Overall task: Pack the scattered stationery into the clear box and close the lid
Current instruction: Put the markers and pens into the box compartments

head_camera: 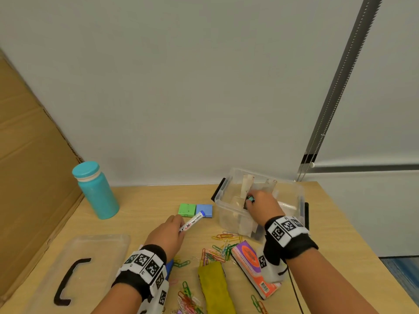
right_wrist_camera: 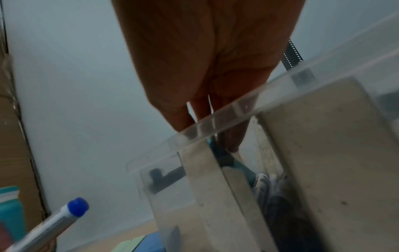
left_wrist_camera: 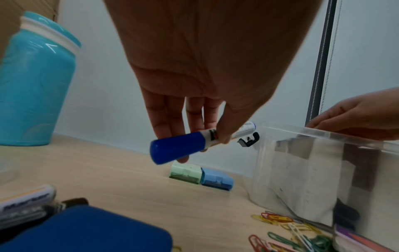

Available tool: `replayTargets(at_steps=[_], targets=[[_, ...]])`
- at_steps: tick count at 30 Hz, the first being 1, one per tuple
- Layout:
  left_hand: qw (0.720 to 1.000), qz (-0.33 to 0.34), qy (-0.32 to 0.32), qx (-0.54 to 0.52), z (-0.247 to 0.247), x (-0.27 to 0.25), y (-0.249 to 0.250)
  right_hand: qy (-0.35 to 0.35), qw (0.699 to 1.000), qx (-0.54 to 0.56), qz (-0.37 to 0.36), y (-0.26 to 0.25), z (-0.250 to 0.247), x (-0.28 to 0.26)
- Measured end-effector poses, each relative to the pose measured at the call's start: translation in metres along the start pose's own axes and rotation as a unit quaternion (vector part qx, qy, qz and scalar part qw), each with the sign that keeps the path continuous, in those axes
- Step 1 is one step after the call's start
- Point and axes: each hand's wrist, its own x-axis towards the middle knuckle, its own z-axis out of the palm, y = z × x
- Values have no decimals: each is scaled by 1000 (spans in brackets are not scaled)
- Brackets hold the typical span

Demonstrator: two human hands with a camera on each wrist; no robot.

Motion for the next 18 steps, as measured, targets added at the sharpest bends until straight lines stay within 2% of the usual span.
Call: replayTargets(at_steps=[1,3,5,8,10,12,18], targets=[[1000,1,2,-6,1,-3,0,-26,999,8,-22,2,0,-5],[1000,4,6,-19,0,-7,2,-13,997,36,-61,12,-5,-14],[999,4,6,-33,0,-12,4,57,994,56,-70,28,-13,-25],[998,19,18,-54,1,-24,16,159,987,3,-10,63,-17,-35],[995,38,35,-82,0,-33,32,142,988,-33,50,81,-14,-41],[992,63,49,-101,-2,-38,56,101,991,-4,82,88,-7,-45],[991,119,36,-49,-2,-15,139,116,989,42,87,82,3,-49]])
